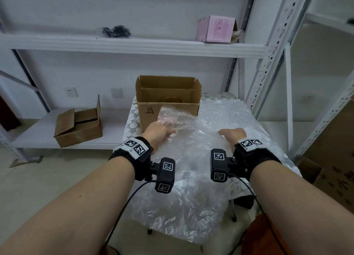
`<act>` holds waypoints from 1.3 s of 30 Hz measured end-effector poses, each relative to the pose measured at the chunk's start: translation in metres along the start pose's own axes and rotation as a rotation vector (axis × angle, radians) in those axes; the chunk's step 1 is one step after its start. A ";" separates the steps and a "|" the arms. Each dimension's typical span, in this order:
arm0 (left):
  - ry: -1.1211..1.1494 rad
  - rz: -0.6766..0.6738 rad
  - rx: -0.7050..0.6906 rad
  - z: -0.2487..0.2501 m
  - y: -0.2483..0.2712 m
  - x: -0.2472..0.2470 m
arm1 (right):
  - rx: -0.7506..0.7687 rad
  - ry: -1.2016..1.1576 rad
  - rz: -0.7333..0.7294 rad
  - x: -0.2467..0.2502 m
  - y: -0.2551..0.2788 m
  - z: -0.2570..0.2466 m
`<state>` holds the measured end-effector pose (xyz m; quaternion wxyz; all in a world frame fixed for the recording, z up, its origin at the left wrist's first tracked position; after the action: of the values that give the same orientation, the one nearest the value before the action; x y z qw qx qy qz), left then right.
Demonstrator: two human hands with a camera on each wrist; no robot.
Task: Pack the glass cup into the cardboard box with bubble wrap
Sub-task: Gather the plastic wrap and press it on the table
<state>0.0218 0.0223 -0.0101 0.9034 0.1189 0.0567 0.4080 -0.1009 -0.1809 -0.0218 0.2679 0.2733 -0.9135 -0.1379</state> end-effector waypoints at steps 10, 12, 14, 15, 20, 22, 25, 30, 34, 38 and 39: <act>0.148 -0.031 0.056 0.000 0.003 0.026 | 0.029 -0.181 -0.239 -0.007 0.004 0.000; 0.129 0.025 0.042 -0.003 0.003 0.030 | 0.067 -0.180 -0.208 -0.009 0.008 -0.004; 0.038 0.160 -0.015 -0.005 0.001 0.035 | 0.112 -0.215 -0.134 -0.013 0.008 -0.009; -0.007 0.232 -0.040 -0.007 0.000 0.039 | 0.142 -0.253 -0.092 -0.016 0.007 -0.011; -0.064 0.442 0.052 -0.023 -0.013 0.061 | 0.324 -0.254 0.199 -0.021 0.001 -0.021; -0.108 0.450 0.080 -0.028 -0.018 0.067 | 0.367 -0.228 0.248 -0.021 0.003 -0.024; -0.184 0.449 0.085 -0.033 -0.023 0.073 | 0.317 -0.138 0.149 -0.025 0.004 -0.025; -0.070 0.487 0.077 -0.035 -0.022 0.079 | 0.053 0.016 -0.203 -0.024 0.004 -0.012; -0.112 0.506 0.037 -0.037 -0.025 0.078 | 0.053 -0.016 -0.188 -0.029 0.007 -0.011; -0.248 0.560 0.040 -0.030 -0.023 0.079 | 0.063 -0.457 -0.023 -0.037 0.000 -0.019; -0.306 0.616 0.026 -0.025 -0.020 0.078 | 0.064 -0.484 -0.063 -0.041 0.004 -0.019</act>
<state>0.0833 0.0725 -0.0401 0.7341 0.2019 -0.1130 0.6384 -0.0627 -0.1567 -0.0213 0.0280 0.2693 -0.9459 -0.1787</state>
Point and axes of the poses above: each hand's wrist, its own y-axis away from the middle knuckle, its own x-axis out of the back of the hand, z = x × y, the point moved 1 cm from there along -y, towards the middle knuckle, and after that the axes turned 4 degrees about -z, right-handed, at the moved point
